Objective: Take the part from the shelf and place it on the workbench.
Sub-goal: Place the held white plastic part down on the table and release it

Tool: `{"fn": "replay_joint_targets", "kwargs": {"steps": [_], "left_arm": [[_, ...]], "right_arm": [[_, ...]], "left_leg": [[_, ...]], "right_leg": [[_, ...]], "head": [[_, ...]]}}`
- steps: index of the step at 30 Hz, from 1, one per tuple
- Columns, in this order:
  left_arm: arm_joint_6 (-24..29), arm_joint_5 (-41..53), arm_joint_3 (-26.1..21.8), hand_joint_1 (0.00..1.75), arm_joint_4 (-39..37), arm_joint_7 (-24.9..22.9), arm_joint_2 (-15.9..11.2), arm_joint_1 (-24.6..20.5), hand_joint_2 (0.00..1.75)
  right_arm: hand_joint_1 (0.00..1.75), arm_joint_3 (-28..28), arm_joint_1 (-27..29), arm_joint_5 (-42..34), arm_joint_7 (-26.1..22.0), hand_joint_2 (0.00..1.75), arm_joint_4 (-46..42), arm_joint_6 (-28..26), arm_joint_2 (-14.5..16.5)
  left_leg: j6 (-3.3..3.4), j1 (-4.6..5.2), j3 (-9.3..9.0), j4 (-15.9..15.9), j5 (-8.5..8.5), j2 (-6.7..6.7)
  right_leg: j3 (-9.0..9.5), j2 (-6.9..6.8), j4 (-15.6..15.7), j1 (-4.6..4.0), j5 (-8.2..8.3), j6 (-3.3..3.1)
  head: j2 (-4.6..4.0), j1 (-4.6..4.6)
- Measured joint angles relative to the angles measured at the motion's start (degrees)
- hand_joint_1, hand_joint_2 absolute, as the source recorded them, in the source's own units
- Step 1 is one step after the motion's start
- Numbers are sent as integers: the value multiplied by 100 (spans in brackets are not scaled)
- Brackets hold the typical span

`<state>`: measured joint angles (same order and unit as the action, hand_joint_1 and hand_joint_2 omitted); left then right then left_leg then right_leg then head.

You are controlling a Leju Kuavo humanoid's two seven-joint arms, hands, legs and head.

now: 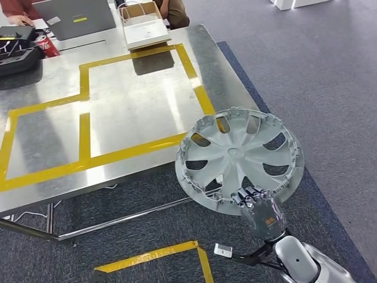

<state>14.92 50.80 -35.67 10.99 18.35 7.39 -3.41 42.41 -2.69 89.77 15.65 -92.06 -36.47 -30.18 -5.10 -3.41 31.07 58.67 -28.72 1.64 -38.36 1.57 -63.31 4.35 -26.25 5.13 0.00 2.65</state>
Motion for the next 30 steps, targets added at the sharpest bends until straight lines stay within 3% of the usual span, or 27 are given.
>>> {"fn": "replay_joint_targets", "kwargs": {"steps": [2, 3, 5, 6, 7, 10, 11, 12, 16, 18, 20, 21, 22, 23, 25, 26, 27, 30], "left_arm": [[17, 7, 0, 0, 0, 3, 1, -30, 0], [19, 8, 0, 0, 0, 3, 3, -39, 0], [14, 7, -3, 0, 0, -19, 9, -36, 0], [11, 5, -7, 0, 0, -43, 11, -30, 0], [8, 4, -10, 0, 0, -83, 13, -26, 0], [3, 10, -17, 0, 0, -212, 11, -22, 0], [5, 14, -18, 0, 0, -240, 9, -20, 0], [10, 17, -19, 0, 0, -263, 6, -14, 0], [45, 31, -21, 0, 0, -310, 7, 4, 0], [56, 40, -25, 0, 0, -316, 2, -3, 0], [58, 56, -28, 0, 0, -323, 1, -3, 0], [59, 61, -30, 0, 0, -326, 1, 1, 0], [59, 63, -34, 0, 0, -328, 1, 5, 0], [61, 63, -40, 0, 0, -330, 1, 8, 0], [68, 64, -54, 0, 0, -333, 3, 11, 0], [73, 67, -60, 0, 0, -334, 3, 11, 0], [78, 69, -64, 0, 0, -334, 3, 14, 0], [91, 72, -72, 0, 2, -339, -2, 18, 0]], "right_arm": [[175, -55, 83, -5, -34, 175, -13, 0, 3], [175, -82, 113, -4, -52, 175, -17, -1, 3], [175, -117, 147, -1, -95, 175, -20, -1, 3], [175, -130, 159, 1, -113, 175, -20, -1, 8], [175, -142, 167, 2, -139, 175, -21, -1, 15], [175, -179, 168, 2, -204, 175, -36, -1, 55], [175, -192, 165, 3, -213, 175, -43, -1, 66], [175, -207, 161, 5, -221, 175, -50, -1, 80], [175, -270, 185, 5, -258, 175, -63, 1, 105], [175, -285, 192, 5, -272, 175, -66, 2, 111], [175, -292, 194, 7, -277, 175, -66, 3, 122], [175, -293, 197, 7, -278, 175, -66, 3, 127], [175, -294, 202, 7, -279, 175, -66, 3, 130], [175, -295, 206, 7, -281, 175, -66, 3, 132], [175, -297, 210, 6, -286, 175, -66, 3, 137], [175, -299, 209, 6, -290, 175, -67, 2, 141], [175, -301, 211, 7, -293, 175, -68, 1, 146], [175, -309, 226, 8, -299, 175, -70, -1, 166]], "left_leg": [[8, 29, 214, 514, -81, -73], [41, 56, 427, 919, -224, -106], [137, 131, 837, 1573, -570, -122], [205, 179, 964, 1688, -615, -121], [285, 232, 1004, 1605, -505, -121], [605, 441, 802, 617, 314, -120], [686, 501, 735, 306, 465, -107], [722, 538, 703, 110, 537, -95], [725, 511, 609, -75, 572, -73], [770, 493, 559, -101, 569, -75], [810, 507, 547, -99, 546, -75], [822, 518, 540, -98, 535, -74], [831, 531, 528, -96, 524, -72], [836, 545, 507, -95, 510, -67], [829, 575, 460, -91, 472, -57], [816, 587, 443, -86, 456, -53], [800, 593, 434, -82, 446, -53], [742, 603, 425, -67, 416, -56]], "right_leg": [[53, -17, 39, -35, -9, -28], [106, -39, 92, -61, -15, -43], [237, -64, 202, -127, -35, -87], [307, -68, 242, -166, -54, -119], [374, -66, 269, -208, -78, -155], [531, -60, 298, -319, -157, -252], [549, -49, 297, -351, -181, -262], [552, -36, 302, -378, -207, -264], [511, -37, 242, -424, -359, -218], [306, -87, -249, -425, -651, -177], [-63, -110, -946, -427, -982, -161], [-177, -112, -1133, -430, -1022, -163], [-187, -112, -1108, -435, -940, -174], [-81, -112, -854, -439, -748, -194], [286, -119, -67, -455, -342, -252], [440, -123, 224, -465, -224, -281], [526, -125, 376, -475, -181, -305], [594, -116, 444, -454, -170, -350]], "head": [[0, -36], [0, -42], [0, -43], [0, -43], [0, -43], [0, -40], [0, -42], [0, -42], [0, -48], [0, -38], [0, -36], [0, -38], [0, -36], [0, -37], [0, -42], [0, -44], [0, -49], [0, -54]]}}
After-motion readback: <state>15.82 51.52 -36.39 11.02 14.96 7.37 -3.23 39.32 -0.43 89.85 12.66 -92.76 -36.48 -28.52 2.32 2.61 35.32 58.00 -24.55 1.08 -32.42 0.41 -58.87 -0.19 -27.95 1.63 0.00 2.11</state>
